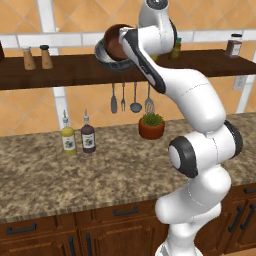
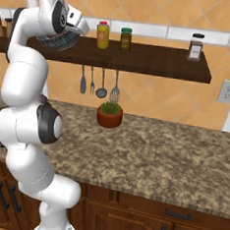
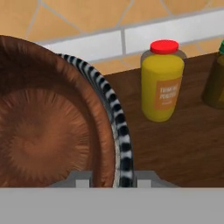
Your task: Pick up the bowls on the counter and stack them on top of one another in the open cabinet. Place the smaller bowl on top of the larger bowl.
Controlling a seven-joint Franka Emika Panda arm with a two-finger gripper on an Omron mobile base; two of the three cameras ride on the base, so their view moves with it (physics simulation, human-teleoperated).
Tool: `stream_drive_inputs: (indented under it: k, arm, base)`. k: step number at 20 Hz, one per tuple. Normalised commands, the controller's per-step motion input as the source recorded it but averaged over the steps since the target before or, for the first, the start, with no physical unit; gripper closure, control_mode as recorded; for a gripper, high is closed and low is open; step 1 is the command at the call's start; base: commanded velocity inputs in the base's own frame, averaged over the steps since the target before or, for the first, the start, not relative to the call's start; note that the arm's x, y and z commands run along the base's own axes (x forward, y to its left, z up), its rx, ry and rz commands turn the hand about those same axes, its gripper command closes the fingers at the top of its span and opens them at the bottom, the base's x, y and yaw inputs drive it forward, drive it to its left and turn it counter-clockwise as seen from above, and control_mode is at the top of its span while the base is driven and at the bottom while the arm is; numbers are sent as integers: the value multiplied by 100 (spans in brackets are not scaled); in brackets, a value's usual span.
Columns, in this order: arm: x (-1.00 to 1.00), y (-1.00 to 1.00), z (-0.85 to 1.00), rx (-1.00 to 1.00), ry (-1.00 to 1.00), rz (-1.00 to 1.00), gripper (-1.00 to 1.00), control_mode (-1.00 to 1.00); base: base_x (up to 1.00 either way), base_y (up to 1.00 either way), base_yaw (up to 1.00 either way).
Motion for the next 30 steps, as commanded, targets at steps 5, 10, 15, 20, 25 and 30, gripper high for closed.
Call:
stream_drive_inputs:
  k: [5, 10, 15, 20, 25, 30]
  arm:
    - [42, 0, -7, 0, 0, -8, 100, -100]
    - [17, 0, -42, 0, 0, -1, 100, -100]
    - [0, 6, -53, 0, 2, 0, 100, -100]
    - [22, 37, -12, 0, 0, 0, 100, -100]
    - [48, 46, -4, 0, 1, 0, 100, -100]
    - [35, 9, -12, 0, 4, -1, 100, -100]
  base:
    - [0, 0, 0]
    - [0, 0, 0]
    - [0, 0, 0]
    - [0, 0, 0]
    - [0, 0, 0]
    - [0, 0, 0]
